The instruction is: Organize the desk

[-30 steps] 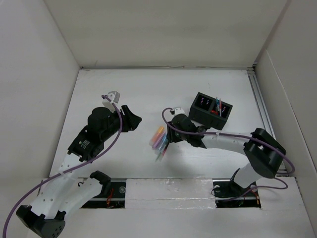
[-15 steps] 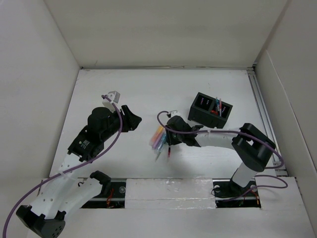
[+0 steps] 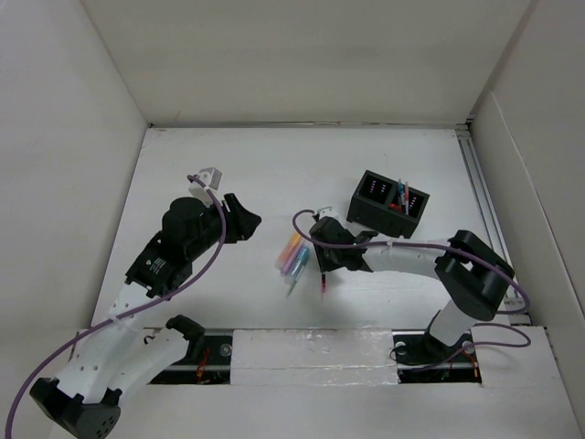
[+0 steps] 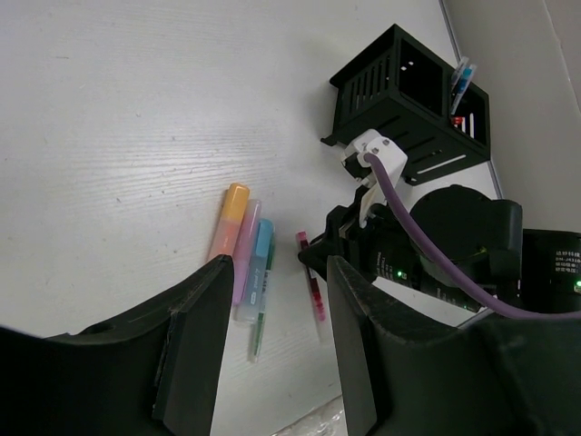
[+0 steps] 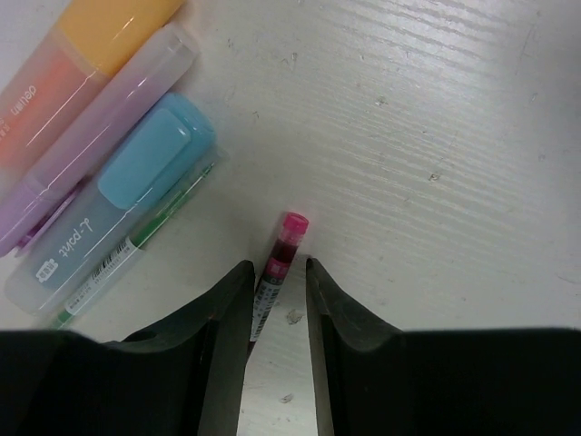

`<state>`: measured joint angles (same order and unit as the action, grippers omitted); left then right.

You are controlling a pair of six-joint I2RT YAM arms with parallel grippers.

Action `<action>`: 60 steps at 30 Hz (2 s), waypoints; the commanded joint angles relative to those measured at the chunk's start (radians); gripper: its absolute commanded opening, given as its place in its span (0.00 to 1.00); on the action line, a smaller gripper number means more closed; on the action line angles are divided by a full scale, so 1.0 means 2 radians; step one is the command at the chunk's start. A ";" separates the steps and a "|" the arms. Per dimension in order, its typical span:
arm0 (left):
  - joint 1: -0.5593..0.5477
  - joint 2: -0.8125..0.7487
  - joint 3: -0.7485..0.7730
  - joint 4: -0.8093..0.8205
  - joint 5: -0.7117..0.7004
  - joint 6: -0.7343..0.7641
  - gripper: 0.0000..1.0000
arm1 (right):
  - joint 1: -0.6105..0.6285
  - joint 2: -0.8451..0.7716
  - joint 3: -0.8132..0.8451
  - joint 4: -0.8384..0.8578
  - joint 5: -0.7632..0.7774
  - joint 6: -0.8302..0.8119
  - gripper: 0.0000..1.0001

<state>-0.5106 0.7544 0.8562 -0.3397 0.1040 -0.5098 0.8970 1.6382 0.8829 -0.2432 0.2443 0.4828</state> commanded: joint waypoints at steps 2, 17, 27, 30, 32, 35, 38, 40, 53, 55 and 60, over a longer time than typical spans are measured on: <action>-0.002 0.005 -0.010 0.024 -0.001 0.001 0.42 | -0.001 0.004 -0.012 -0.037 0.006 -0.027 0.34; -0.002 0.044 0.015 0.068 0.000 -0.003 0.42 | -0.068 -0.197 -0.011 0.007 0.012 -0.151 0.00; -0.002 0.075 0.070 0.038 -0.009 0.007 0.41 | -0.260 -0.317 0.053 0.040 -0.109 -0.264 0.00; -0.002 0.078 0.075 0.037 -0.008 0.002 0.41 | -0.323 -0.321 0.056 0.072 -0.160 -0.269 0.00; -0.002 0.079 0.075 0.037 -0.008 -0.005 0.41 | -0.359 -0.308 0.059 0.096 -0.178 -0.271 0.00; -0.002 0.076 0.072 0.040 -0.009 -0.010 0.41 | -0.382 -0.291 0.040 0.186 -0.197 -0.280 0.00; -0.002 0.074 0.071 0.040 -0.011 -0.017 0.41 | -0.409 -0.267 0.000 0.301 -0.233 -0.291 0.00; -0.002 0.072 0.073 0.035 -0.011 -0.020 0.41 | -0.421 -0.249 -0.008 0.333 -0.265 -0.291 0.00; -0.002 0.035 0.050 0.017 -0.028 -0.028 0.41 | -0.444 -0.207 -0.093 0.437 -0.316 -0.281 0.00; -0.002 0.034 0.050 0.018 -0.030 -0.027 0.41 | -0.444 -0.209 -0.103 0.435 -0.313 -0.275 0.06; -0.002 0.030 0.046 0.018 -0.032 -0.022 0.41 | -0.444 -0.258 -0.109 0.392 -0.285 -0.270 0.63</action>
<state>-0.5106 0.8330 0.9558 -0.3134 0.0494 -0.5652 0.0135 1.1942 0.6498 0.4984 -0.3382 -0.0578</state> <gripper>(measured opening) 0.411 0.596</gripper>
